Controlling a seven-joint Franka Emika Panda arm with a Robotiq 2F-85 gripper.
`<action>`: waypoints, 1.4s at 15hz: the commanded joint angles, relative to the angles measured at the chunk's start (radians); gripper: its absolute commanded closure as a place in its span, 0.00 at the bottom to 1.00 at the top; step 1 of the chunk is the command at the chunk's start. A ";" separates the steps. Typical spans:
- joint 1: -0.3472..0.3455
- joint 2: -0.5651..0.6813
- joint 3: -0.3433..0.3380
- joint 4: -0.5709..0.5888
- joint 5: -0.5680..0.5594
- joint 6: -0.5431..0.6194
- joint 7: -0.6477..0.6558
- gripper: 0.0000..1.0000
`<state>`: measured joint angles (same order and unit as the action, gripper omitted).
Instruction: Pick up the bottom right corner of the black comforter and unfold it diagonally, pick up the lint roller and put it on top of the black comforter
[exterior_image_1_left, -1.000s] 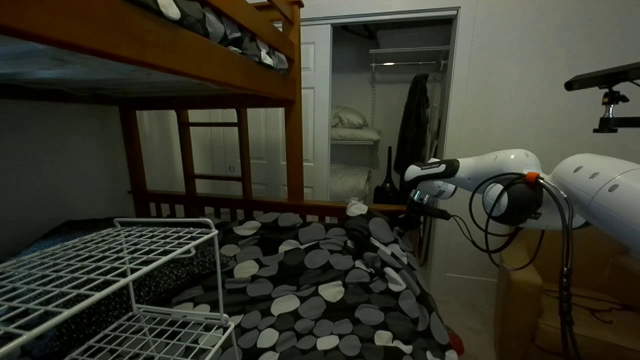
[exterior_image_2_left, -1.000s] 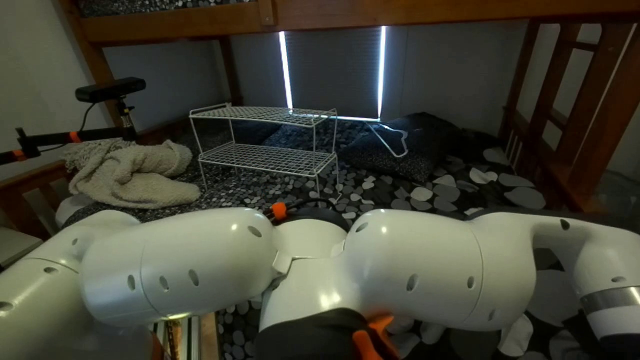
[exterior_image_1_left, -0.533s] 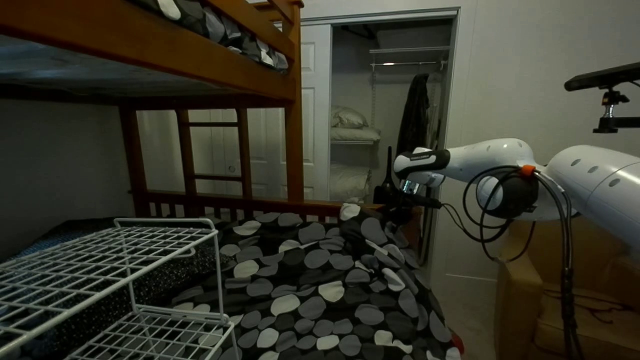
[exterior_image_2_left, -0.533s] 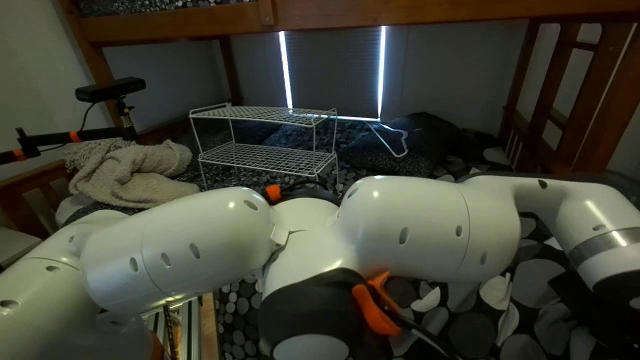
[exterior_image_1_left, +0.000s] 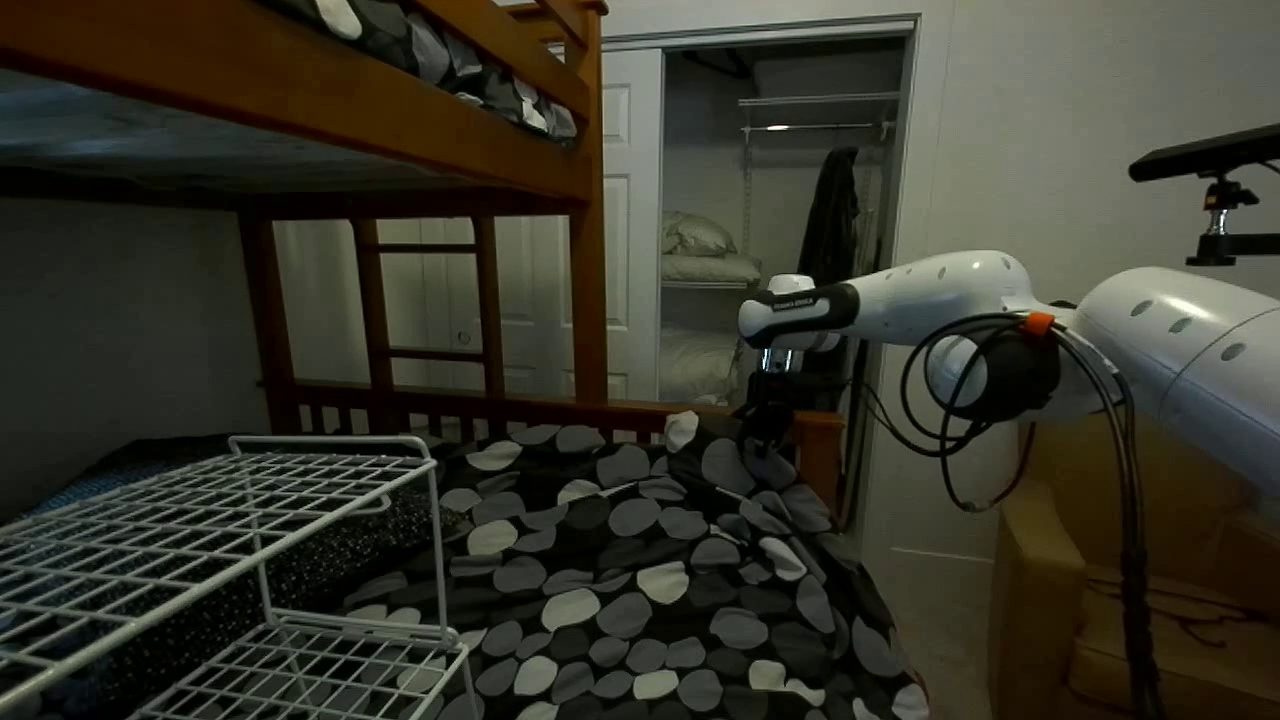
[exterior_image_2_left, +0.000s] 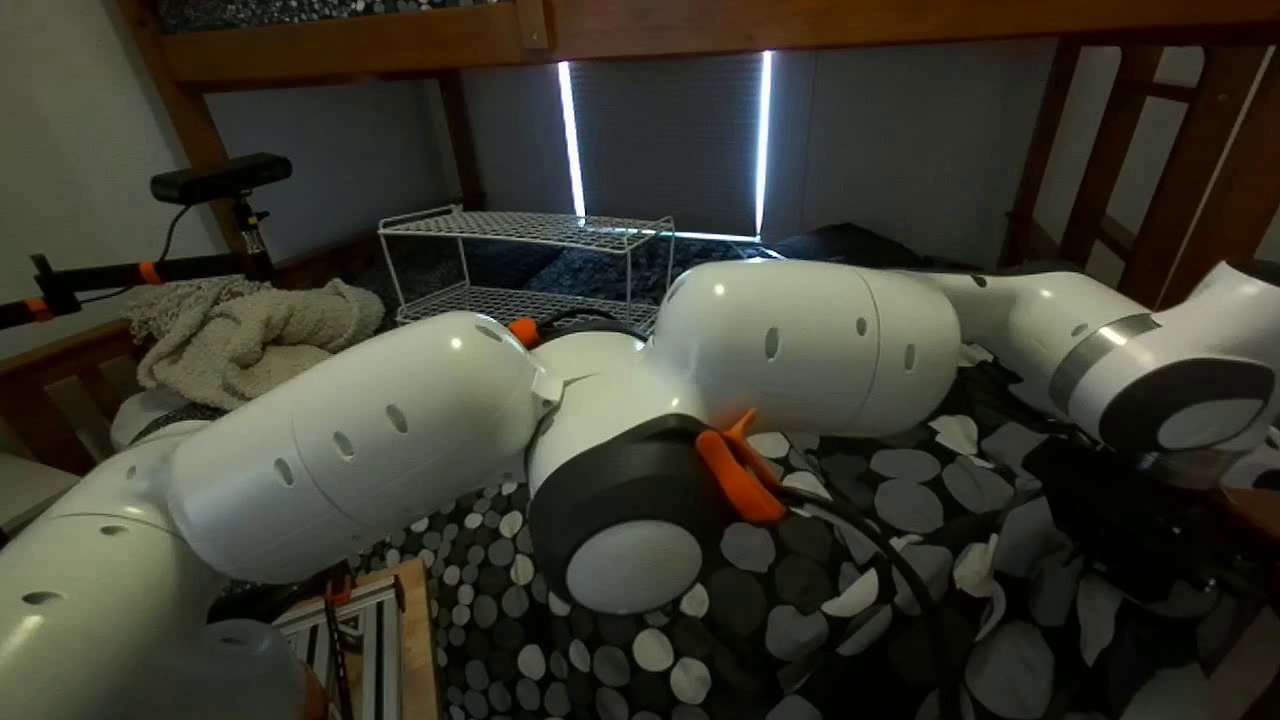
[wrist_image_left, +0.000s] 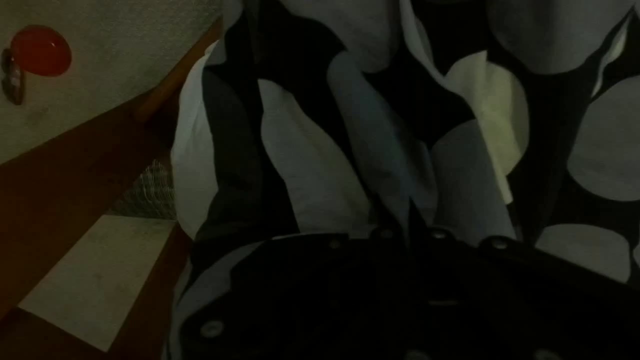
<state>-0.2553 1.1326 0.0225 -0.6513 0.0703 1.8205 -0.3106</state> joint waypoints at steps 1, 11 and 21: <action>0.066 -0.104 -0.015 -0.134 -0.042 -0.029 0.010 0.99; 0.208 -0.372 0.039 -0.543 -0.074 -0.095 -0.168 0.99; 0.205 -0.307 0.038 -0.438 -0.070 -0.101 -0.139 0.95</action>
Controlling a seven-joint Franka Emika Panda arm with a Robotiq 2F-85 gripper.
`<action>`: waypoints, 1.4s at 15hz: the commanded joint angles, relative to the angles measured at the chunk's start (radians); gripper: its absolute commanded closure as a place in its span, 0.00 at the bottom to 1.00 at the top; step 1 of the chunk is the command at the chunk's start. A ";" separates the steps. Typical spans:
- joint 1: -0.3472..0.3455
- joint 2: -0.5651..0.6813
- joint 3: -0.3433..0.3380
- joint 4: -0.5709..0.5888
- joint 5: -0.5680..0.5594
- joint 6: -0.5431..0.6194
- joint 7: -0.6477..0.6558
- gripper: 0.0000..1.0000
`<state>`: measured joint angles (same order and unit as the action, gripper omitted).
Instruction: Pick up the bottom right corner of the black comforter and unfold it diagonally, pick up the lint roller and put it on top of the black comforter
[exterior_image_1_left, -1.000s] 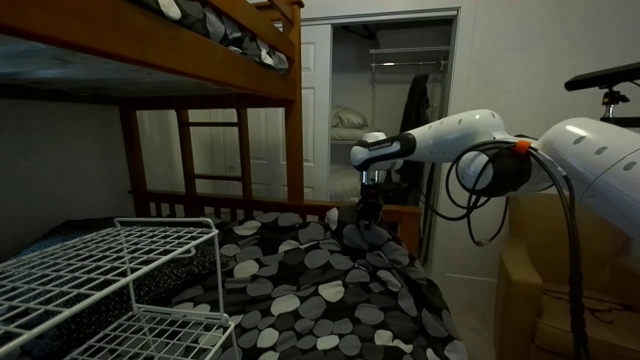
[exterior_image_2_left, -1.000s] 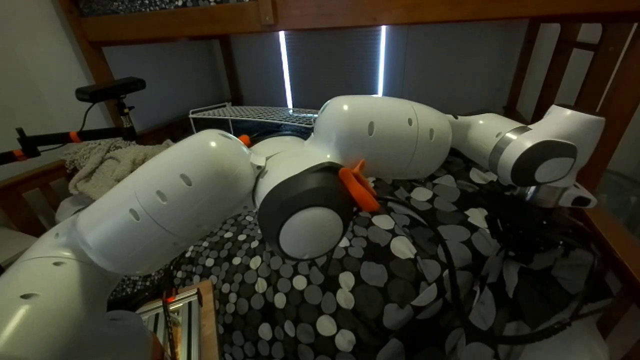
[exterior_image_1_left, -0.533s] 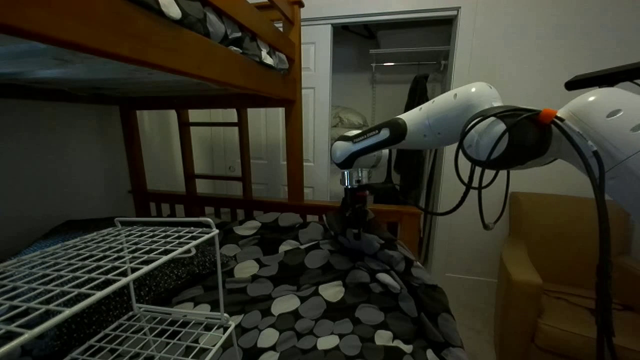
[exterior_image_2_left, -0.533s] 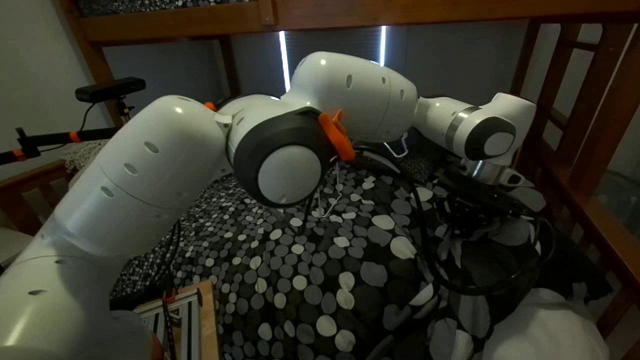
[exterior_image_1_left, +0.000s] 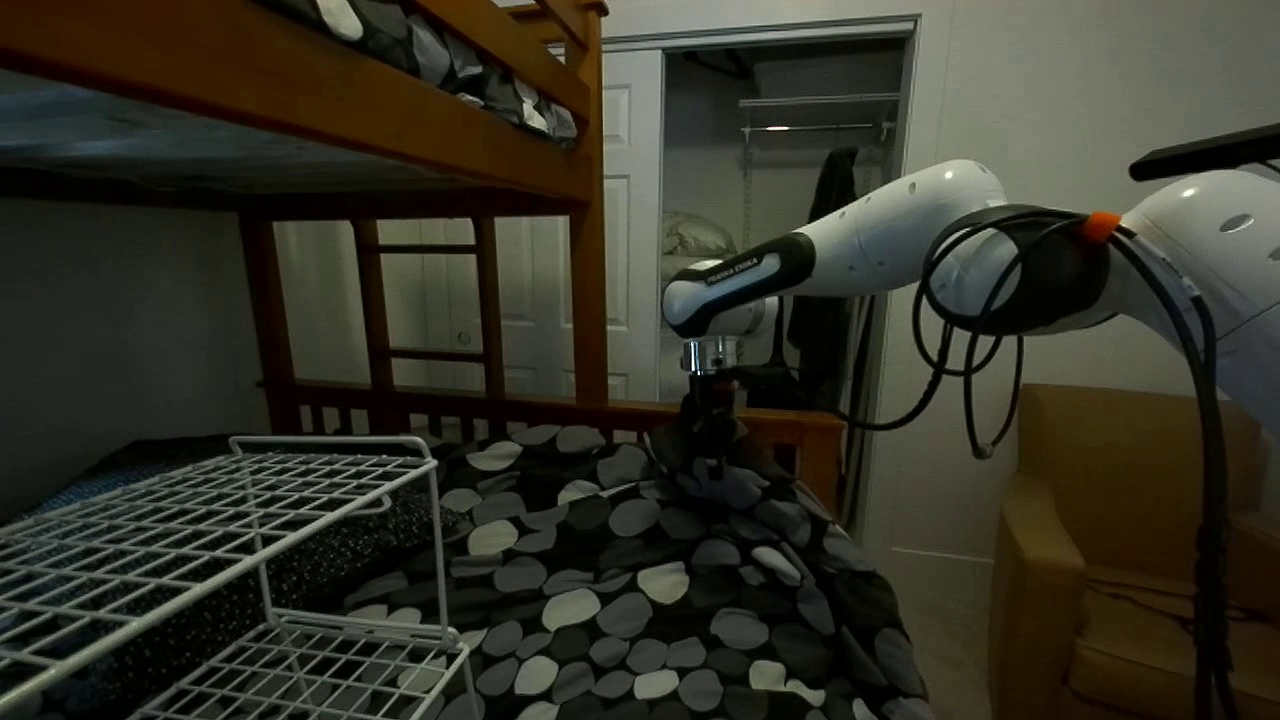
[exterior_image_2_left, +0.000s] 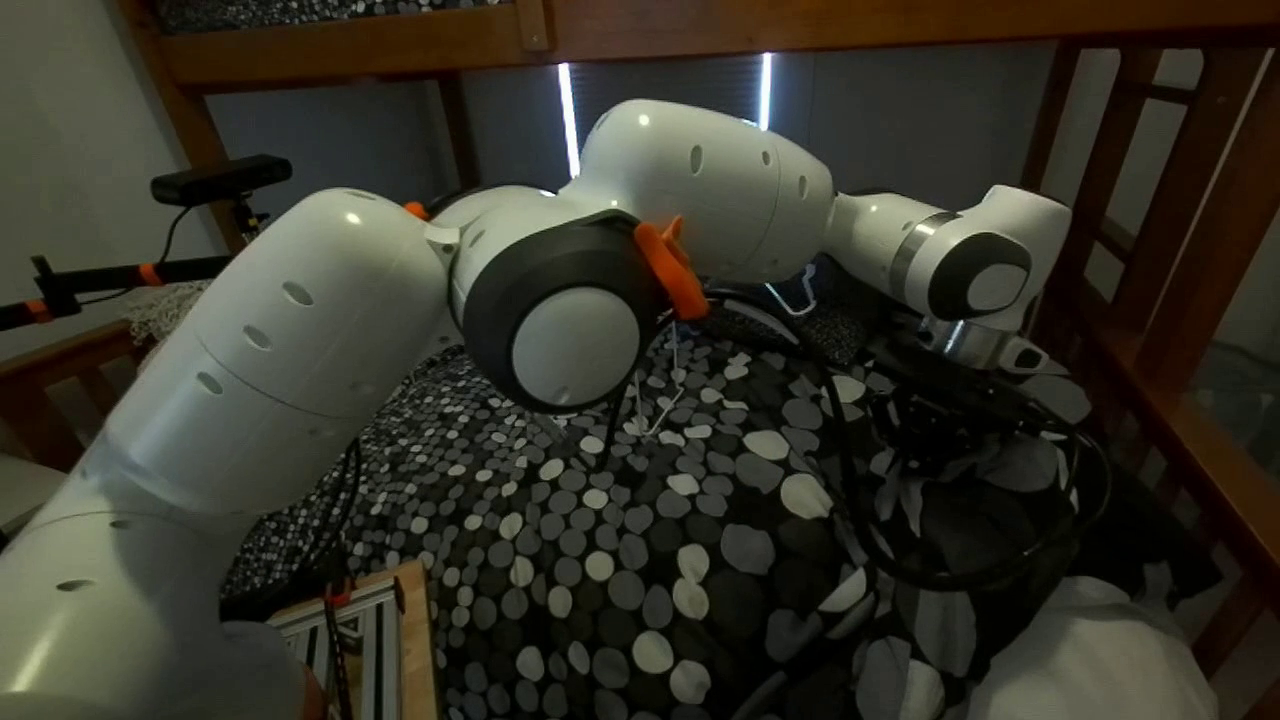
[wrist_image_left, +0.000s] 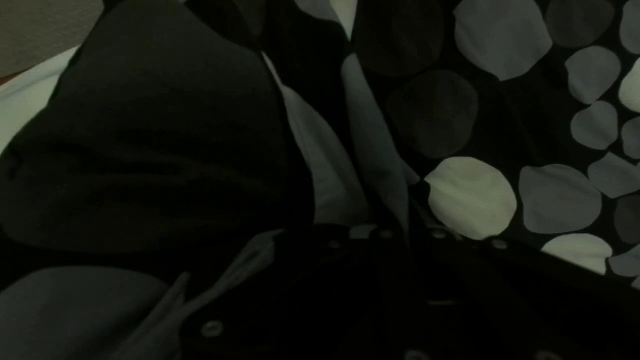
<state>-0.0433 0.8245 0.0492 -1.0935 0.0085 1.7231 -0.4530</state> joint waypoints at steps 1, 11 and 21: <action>-0.007 0.002 0.011 0.004 -0.008 -0.004 0.004 0.99; 0.236 0.067 0.098 0.063 -0.172 -0.183 -0.128 0.99; 0.456 0.096 0.143 0.111 -0.340 -0.282 -0.387 0.99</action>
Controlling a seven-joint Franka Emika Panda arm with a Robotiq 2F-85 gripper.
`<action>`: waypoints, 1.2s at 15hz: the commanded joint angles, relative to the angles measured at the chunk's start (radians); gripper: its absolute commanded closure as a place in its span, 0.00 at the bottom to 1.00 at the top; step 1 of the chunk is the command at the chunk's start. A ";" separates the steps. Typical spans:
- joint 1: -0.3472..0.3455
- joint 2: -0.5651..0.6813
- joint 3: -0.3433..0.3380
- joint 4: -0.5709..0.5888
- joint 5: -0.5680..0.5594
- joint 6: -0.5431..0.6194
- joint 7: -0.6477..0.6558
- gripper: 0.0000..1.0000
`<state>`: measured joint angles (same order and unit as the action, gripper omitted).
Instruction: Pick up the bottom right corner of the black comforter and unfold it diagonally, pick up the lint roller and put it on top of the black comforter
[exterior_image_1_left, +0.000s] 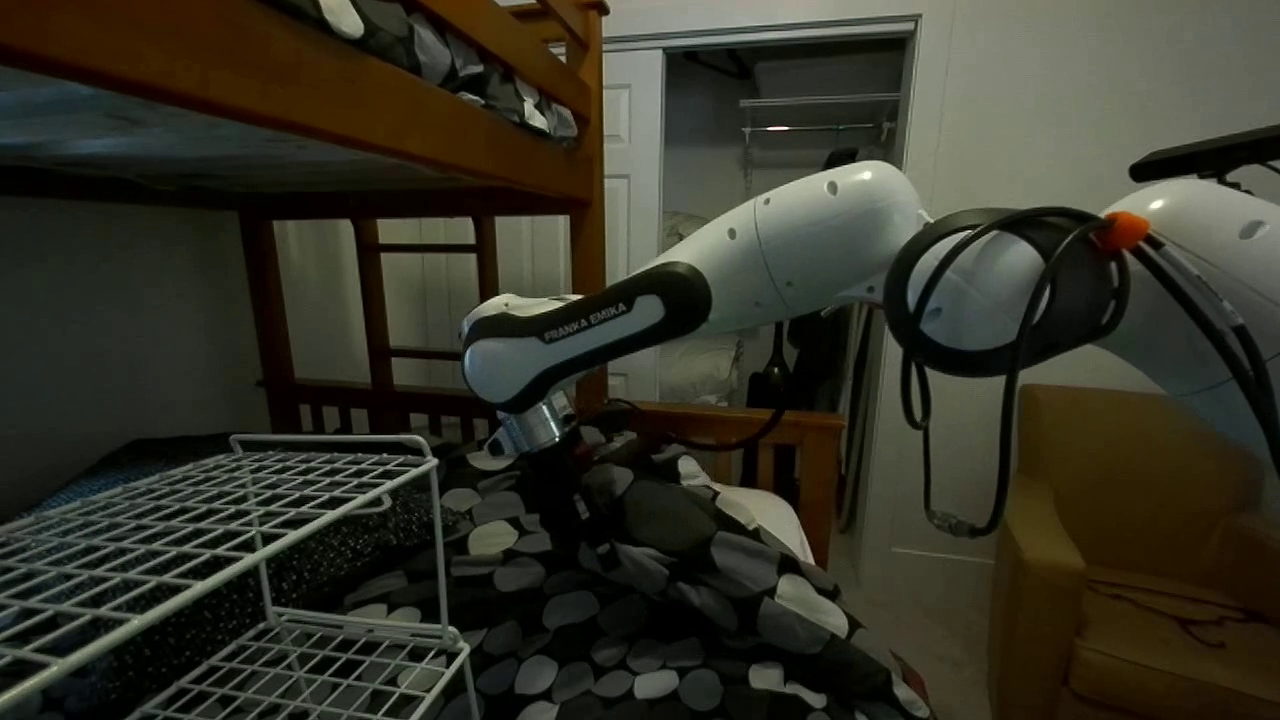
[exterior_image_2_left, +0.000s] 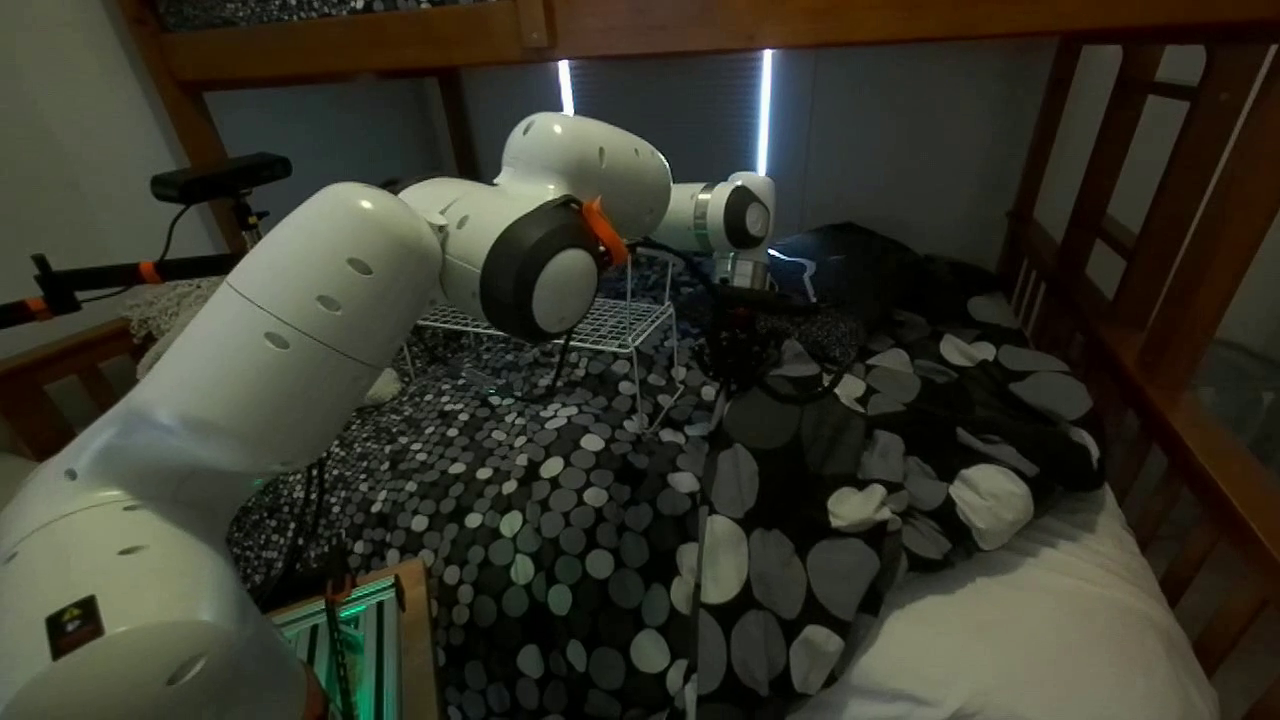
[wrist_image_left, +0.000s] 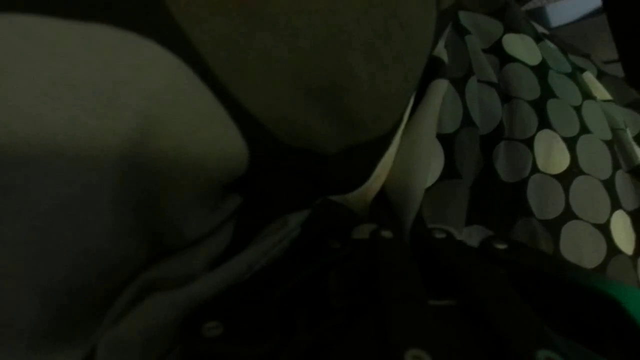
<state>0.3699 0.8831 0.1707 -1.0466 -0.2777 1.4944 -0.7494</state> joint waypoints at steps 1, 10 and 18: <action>0.056 0.047 0.024 0.073 -0.071 -0.056 -0.129 0.99; 0.137 0.128 0.033 0.183 -0.125 -0.078 -0.530 0.99; 0.148 0.168 0.006 0.282 -0.105 -0.129 -0.729 0.49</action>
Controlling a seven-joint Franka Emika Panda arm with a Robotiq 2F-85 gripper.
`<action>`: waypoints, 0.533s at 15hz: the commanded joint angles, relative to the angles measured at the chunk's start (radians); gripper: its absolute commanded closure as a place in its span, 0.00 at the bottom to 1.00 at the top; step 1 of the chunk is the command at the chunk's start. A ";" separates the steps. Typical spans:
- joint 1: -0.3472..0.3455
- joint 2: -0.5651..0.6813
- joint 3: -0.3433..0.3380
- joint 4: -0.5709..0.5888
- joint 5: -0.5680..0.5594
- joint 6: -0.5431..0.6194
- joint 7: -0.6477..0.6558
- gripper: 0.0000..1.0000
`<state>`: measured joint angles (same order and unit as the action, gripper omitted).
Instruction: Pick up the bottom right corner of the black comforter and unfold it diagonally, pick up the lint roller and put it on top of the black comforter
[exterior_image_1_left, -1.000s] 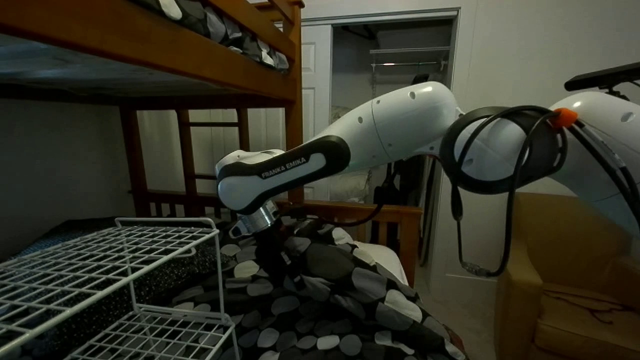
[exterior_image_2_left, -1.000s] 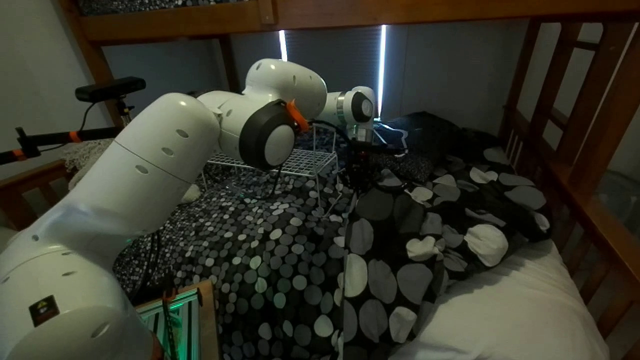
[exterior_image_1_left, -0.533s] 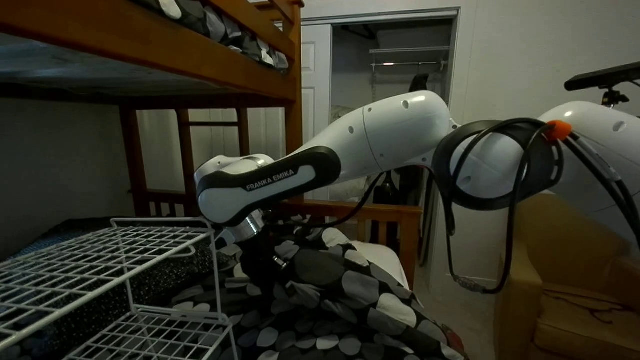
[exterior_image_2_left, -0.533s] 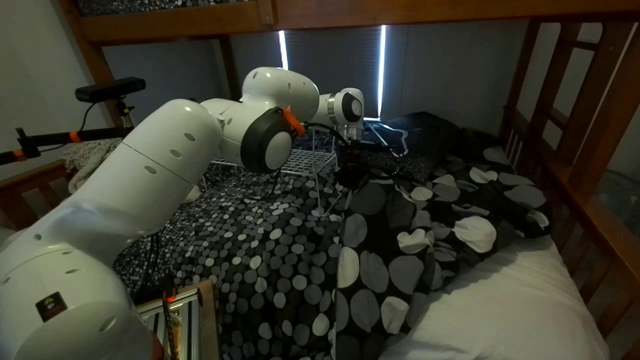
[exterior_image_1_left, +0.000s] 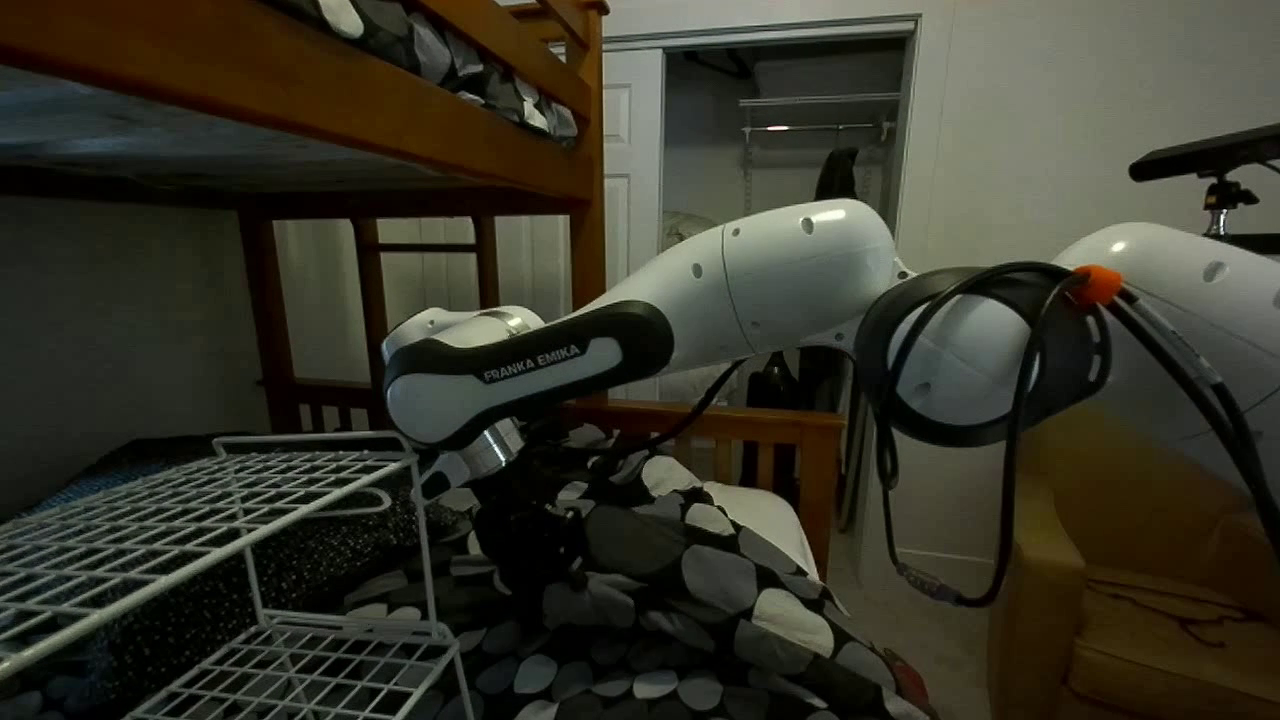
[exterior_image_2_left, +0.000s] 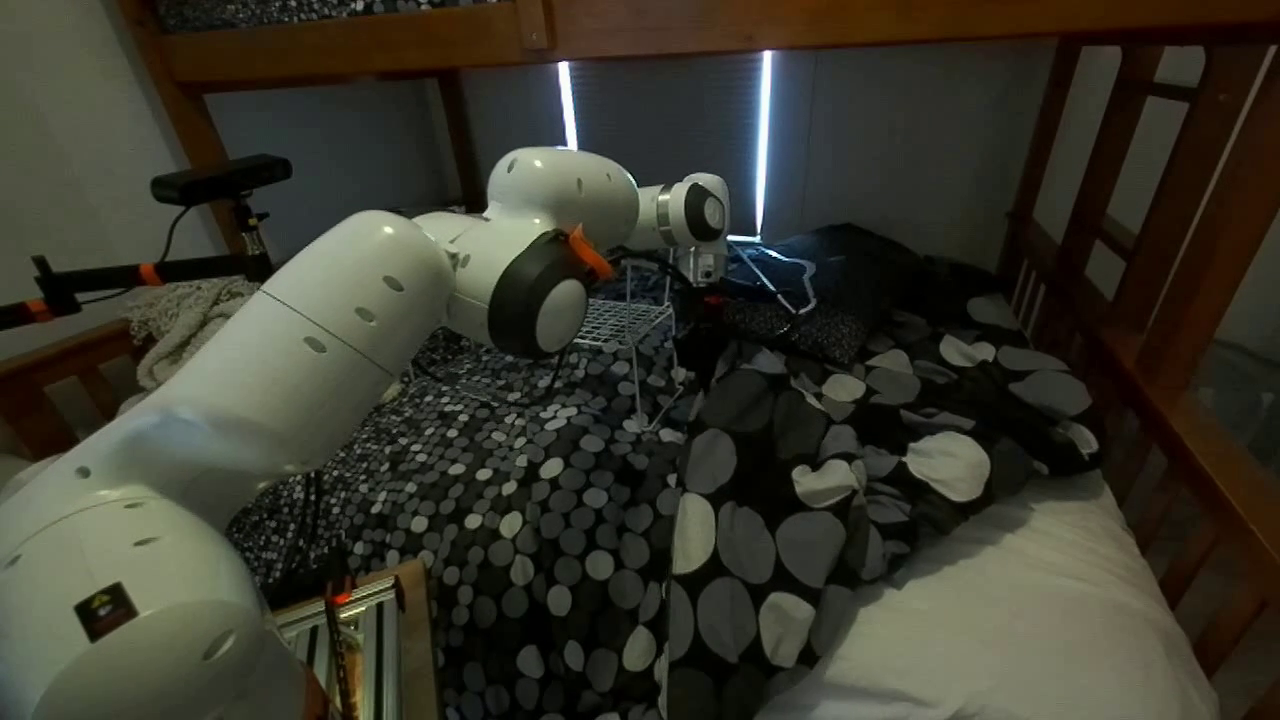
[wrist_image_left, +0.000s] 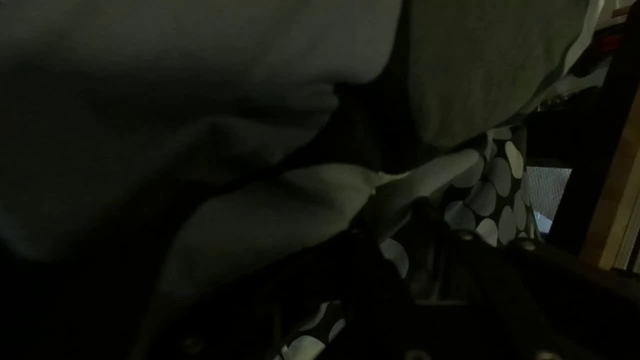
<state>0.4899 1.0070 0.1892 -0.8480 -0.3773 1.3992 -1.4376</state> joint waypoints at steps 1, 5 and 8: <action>0.018 0.030 -0.001 0.073 -0.011 -0.020 -0.034 0.40; 0.011 -0.009 -0.002 0.081 -0.006 0.007 -0.017 0.11; -0.006 -0.039 -0.020 0.093 -0.022 0.050 -0.005 0.00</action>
<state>0.4973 0.9967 0.1861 -0.7582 -0.3773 1.4033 -1.4516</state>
